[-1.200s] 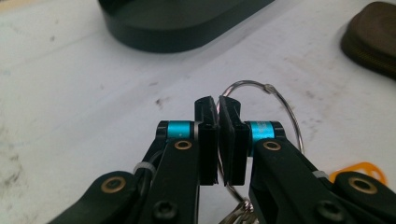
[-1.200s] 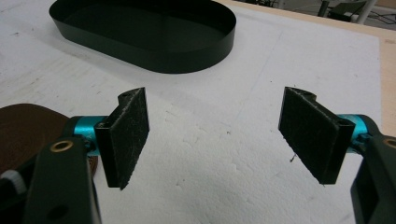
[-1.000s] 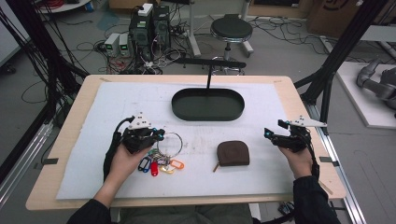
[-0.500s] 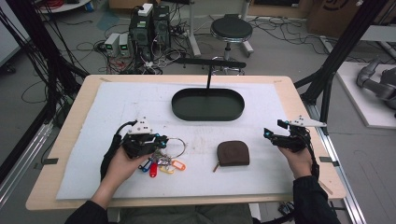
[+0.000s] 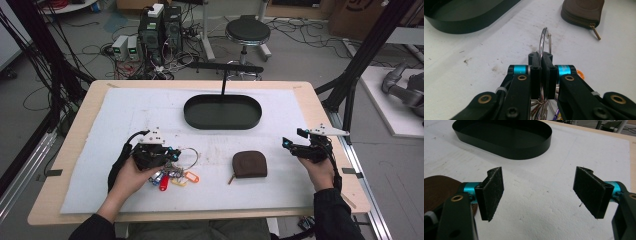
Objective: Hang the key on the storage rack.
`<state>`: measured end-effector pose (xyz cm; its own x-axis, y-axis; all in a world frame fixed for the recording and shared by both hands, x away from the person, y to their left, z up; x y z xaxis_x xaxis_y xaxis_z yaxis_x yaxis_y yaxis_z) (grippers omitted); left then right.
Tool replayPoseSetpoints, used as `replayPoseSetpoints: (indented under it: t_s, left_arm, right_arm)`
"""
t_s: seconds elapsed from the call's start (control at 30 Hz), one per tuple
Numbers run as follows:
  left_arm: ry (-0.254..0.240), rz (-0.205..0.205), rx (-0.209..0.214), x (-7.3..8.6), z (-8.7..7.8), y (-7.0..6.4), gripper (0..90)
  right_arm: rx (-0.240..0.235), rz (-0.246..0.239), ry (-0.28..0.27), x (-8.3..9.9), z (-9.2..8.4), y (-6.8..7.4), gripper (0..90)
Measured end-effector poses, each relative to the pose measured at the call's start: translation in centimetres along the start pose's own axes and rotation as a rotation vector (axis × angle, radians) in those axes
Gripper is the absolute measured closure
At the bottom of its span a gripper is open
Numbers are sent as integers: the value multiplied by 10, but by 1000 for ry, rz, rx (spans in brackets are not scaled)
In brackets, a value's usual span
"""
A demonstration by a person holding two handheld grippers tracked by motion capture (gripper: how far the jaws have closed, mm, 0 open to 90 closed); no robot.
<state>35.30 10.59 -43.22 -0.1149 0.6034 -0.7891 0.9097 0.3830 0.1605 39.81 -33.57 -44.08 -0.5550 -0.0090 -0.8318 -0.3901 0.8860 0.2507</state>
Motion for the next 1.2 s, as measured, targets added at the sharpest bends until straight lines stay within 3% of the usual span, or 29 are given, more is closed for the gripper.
replayPoseSetpoints:
  t_s: [0.73,1.2]
  left_arm:
    - [-83,14,-44,-20,-19,4,863]
    - [-149,48,-98,-50,-35,13,863]
  right_arm:
    - [-3,5,0,0,0,0,252]
    - [-1,6,-3,0,-1,0,252]
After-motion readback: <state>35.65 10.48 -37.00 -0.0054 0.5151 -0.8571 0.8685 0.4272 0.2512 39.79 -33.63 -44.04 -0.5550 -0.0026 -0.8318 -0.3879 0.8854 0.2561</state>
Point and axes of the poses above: each handheld gripper's, and its own axes: z roughly forward along the jaws, x roughly out of its underside, y roughly to its left, the point moved 6 cm from there along z, roughly forward along the jaws, and after that the axes turned 15 degrees about z, right-handed, at the moved point
